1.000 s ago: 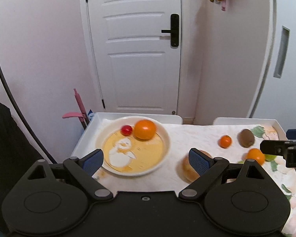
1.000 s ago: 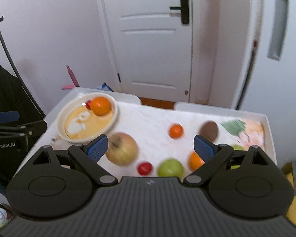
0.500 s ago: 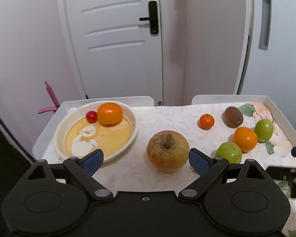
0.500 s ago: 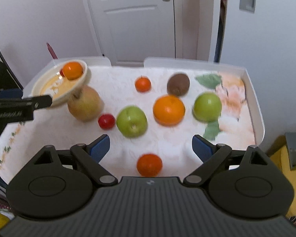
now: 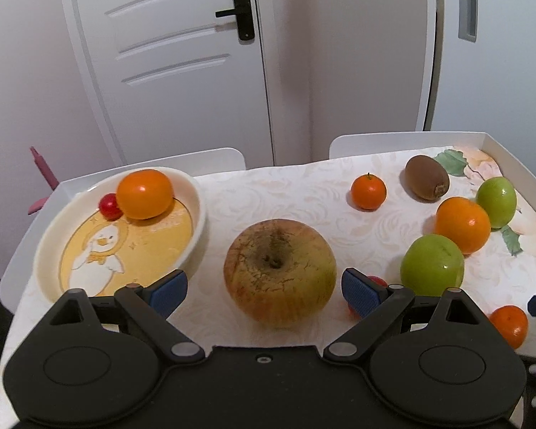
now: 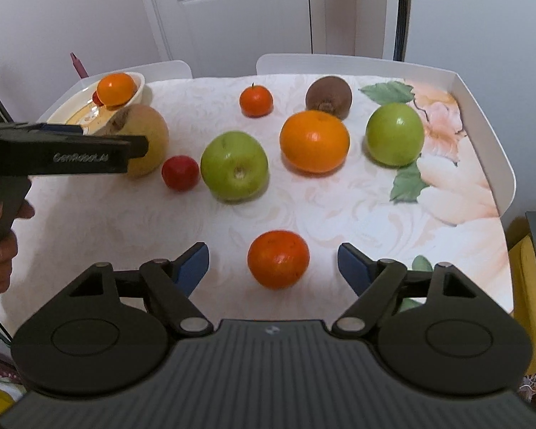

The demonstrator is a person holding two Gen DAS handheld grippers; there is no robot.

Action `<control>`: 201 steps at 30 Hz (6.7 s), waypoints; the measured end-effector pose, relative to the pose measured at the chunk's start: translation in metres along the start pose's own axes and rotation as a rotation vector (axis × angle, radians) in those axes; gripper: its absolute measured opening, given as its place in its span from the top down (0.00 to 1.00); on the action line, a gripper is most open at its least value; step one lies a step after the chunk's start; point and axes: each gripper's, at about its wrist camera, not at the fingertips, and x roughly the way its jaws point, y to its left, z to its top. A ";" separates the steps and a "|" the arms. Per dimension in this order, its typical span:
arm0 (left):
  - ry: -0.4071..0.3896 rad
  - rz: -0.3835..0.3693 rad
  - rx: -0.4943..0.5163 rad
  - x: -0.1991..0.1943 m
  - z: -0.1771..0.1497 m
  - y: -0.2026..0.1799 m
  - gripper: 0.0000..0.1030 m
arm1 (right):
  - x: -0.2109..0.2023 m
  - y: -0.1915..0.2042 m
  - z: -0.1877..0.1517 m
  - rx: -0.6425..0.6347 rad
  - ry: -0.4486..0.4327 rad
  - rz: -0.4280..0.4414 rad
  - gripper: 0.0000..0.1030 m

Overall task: Organize fruits
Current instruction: 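Grasp the large yellowish apple with the left tool while the right tool grasps a tangerine, then carry the apple and tangerine to the duck bowl with both tools, then open both tools to drop the apple and tangerine into the bowl, then move both tools back toward the remaining fruits on the table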

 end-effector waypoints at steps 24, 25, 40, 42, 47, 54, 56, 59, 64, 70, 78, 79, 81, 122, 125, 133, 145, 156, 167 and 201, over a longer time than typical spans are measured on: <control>0.029 -0.055 -0.008 0.027 -0.002 -0.002 0.23 | 0.007 -0.003 -0.001 0.016 -0.007 -0.012 0.29; 0.031 -0.054 -0.006 0.026 -0.002 -0.001 0.23 | 0.008 -0.003 -0.001 0.015 -0.007 -0.012 0.30; 0.014 -0.030 -0.021 0.003 -0.018 0.005 0.23 | 0.003 0.002 0.001 -0.039 -0.012 -0.013 0.49; 0.002 -0.025 -0.032 -0.004 -0.019 0.006 0.23 | 0.000 0.003 0.003 -0.046 -0.019 -0.007 0.49; -0.025 -0.005 -0.072 -0.024 -0.018 0.013 0.23 | -0.011 0.008 0.009 -0.065 -0.046 0.011 0.49; -0.071 0.035 -0.139 -0.060 -0.012 0.029 0.23 | -0.027 0.023 0.025 -0.099 -0.081 0.045 0.49; -0.080 0.048 -0.156 -0.069 -0.009 0.035 0.23 | -0.031 0.030 0.031 -0.108 -0.092 0.059 0.49; -0.085 0.069 -0.175 -0.081 -0.005 0.046 0.23 | -0.038 0.042 0.042 -0.124 -0.113 0.083 0.49; -0.089 0.104 -0.191 -0.094 0.004 0.069 0.23 | -0.042 0.067 0.061 -0.143 -0.136 0.116 0.49; -0.081 0.118 -0.195 -0.095 0.016 0.102 0.23 | -0.037 0.098 0.086 -0.156 -0.147 0.149 0.49; -0.049 0.103 -0.187 -0.076 0.029 0.145 0.23 | -0.015 0.138 0.121 -0.149 -0.145 0.156 0.49; -0.043 0.099 -0.183 -0.072 0.030 0.150 0.23 | -0.010 0.143 0.125 -0.146 -0.143 0.155 0.49; -0.033 0.092 -0.174 -0.063 0.032 0.160 0.23 | -0.001 0.153 0.133 -0.141 -0.137 0.152 0.49; 0.045 -0.074 0.033 0.044 0.039 0.206 0.00 | 0.077 0.198 0.166 -0.023 -0.060 0.006 0.49; 0.049 -0.084 -0.001 0.036 0.036 0.213 0.00 | 0.079 0.200 0.168 -0.045 -0.062 0.015 0.49; 0.058 -0.080 -0.043 0.014 0.023 0.216 0.00 | 0.103 0.209 0.169 -0.151 -0.034 0.029 0.49; 0.078 -0.063 -0.051 0.005 0.012 0.216 0.00 | 0.134 0.220 0.161 -0.217 0.009 0.069 0.49; 0.080 -0.047 -0.015 0.003 0.008 0.207 0.00 | 0.116 0.216 0.159 -0.217 -0.046 0.047 0.00; 0.058 -0.027 -0.065 -0.021 0.011 0.208 0.00 | 0.076 0.214 0.160 -0.177 -0.075 0.054 0.00; -0.090 0.061 -0.122 -0.149 0.014 0.042 0.00 | -0.104 0.035 0.074 -0.080 -0.160 0.029 0.00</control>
